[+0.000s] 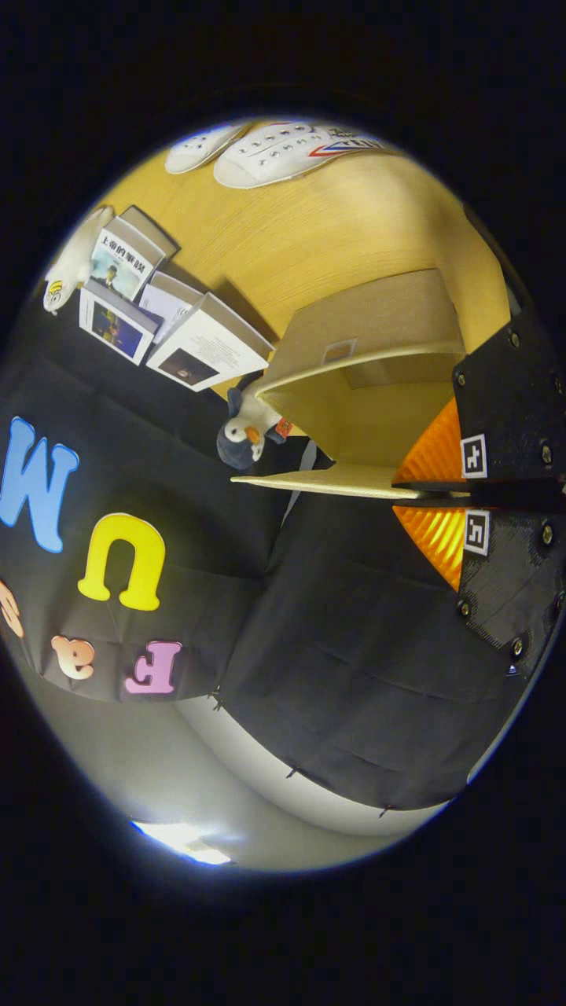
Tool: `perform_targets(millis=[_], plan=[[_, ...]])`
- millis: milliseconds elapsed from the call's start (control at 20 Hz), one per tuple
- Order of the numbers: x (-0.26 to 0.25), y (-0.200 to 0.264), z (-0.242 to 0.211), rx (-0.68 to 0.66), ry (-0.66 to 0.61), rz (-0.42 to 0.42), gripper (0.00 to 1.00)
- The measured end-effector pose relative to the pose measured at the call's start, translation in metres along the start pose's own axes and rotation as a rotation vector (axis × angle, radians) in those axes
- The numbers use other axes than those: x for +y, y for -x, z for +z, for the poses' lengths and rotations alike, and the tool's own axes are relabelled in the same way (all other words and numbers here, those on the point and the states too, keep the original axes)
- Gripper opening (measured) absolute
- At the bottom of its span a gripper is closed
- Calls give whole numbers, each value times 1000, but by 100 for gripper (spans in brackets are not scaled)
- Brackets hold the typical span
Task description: Open the storage box then place both shoes into the box .Put the left shoe in first, then the right shoe, with the right side of both shoes facing outward in a uniform manner.
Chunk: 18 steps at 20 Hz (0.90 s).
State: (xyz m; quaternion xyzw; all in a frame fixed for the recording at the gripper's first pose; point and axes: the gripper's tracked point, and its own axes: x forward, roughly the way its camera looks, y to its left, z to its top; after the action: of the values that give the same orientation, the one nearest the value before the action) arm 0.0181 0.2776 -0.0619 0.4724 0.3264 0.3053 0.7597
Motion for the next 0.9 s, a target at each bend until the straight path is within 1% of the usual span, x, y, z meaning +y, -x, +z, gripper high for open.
perform_targets(millis=[400, 500, 750, 800, 900], plan=[[62, -29, -17, 32, 174, 40, 0], [75, -38, -24, 41, 196, 48, 1], [105, -64, -49, 80, 297, 79, 1], [110, -69, -56, 95, 323, 87, 9], [120, -83, -71, 135, 371, 109, 9]])
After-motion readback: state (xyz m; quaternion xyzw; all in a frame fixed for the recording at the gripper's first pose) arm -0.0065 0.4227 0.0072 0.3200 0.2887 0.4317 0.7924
